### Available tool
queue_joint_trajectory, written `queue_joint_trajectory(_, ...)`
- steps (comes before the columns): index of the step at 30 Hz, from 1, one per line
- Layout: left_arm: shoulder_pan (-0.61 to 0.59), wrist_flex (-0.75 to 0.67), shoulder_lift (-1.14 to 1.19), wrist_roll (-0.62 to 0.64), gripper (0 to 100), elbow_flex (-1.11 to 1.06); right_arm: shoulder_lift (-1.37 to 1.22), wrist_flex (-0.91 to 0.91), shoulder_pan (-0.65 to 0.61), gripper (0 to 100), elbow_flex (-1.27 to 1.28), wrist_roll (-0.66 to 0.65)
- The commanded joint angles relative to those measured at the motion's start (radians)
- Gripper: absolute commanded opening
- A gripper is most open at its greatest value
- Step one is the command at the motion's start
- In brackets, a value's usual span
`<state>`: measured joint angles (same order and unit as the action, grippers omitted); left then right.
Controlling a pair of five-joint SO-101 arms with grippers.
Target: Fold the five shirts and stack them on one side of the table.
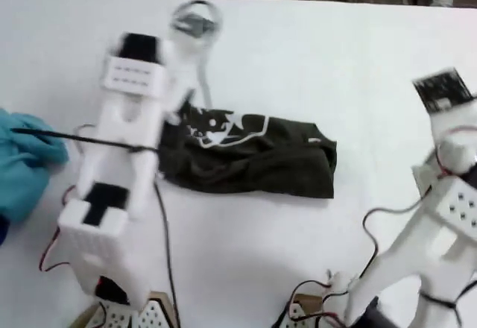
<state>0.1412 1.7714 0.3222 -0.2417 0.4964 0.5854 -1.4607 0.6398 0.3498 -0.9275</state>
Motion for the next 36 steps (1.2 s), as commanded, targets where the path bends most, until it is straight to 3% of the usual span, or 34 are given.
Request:
queue_joint_trajectory(1,0.152,0.008,-0.055,-0.002,3,0.025,0.174,0.065,0.139,18.1,0.147,0.0)
queue_joint_trajectory(7,0.284,-0.012,0.049,0.0,3,0.139,0.4,0.15,0.39,18.3,0.419,-0.009)
queue_joint_trajectory(12,0.354,-0.009,0.166,0.003,3,0.317,0.484,0.217,0.461,18.3,0.614,-0.115)
queue_joint_trajectory(18,0.404,-0.009,0.33,0.048,3,0.478,0.487,0.285,0.539,18.3,0.738,-0.12)
queue_joint_trajectory(27,0.451,0.009,0.416,0.054,2,0.699,0.487,0.285,0.544,18.3,0.83,-0.12)
queue_joint_trajectory(36,0.56,0.0,0.427,0.051,2,0.68,0.487,0.318,0.552,18.3,0.853,-0.12)
